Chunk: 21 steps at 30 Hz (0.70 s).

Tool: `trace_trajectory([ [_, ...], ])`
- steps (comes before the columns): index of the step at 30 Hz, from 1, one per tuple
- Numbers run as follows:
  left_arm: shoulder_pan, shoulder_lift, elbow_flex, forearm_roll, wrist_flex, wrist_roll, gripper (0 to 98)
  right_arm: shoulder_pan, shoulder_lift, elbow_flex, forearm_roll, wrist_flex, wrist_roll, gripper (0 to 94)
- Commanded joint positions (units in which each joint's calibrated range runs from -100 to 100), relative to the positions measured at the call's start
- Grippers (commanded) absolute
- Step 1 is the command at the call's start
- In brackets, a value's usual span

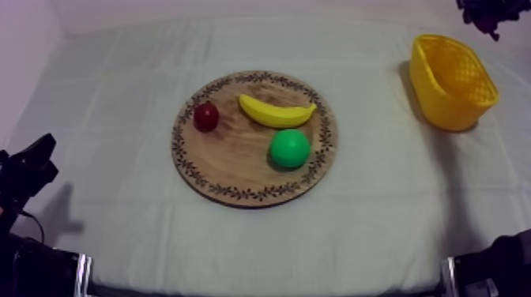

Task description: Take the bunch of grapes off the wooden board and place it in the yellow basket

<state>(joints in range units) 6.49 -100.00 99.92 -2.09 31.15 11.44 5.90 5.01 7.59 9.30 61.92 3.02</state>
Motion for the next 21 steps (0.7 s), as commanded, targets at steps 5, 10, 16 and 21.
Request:
trace_trajectory([
  [5,0.0,0.0,0.0,-0.04,0.0,0.0,0.1,1.4,3.1,4.1,-2.5,-1.7,2.6,41.4],
  [10,0.0,0.0,0.0,-0.04,0.0,0.0,0.1,2.0,7.1,5.1,-4.2,-3.7,4.2,44.7],
  [16,0.0,0.0,0.0,-0.04,0.0,0.0,0.1,2.0,12.6,4.6,-4.9,-6.3,4.7,50.8],
  [21,0.0,0.0,0.0,-0.04,0.0,0.0,0.1,2.2,15.1,4.2,-5.9,-9.1,5.4,61.0],
])
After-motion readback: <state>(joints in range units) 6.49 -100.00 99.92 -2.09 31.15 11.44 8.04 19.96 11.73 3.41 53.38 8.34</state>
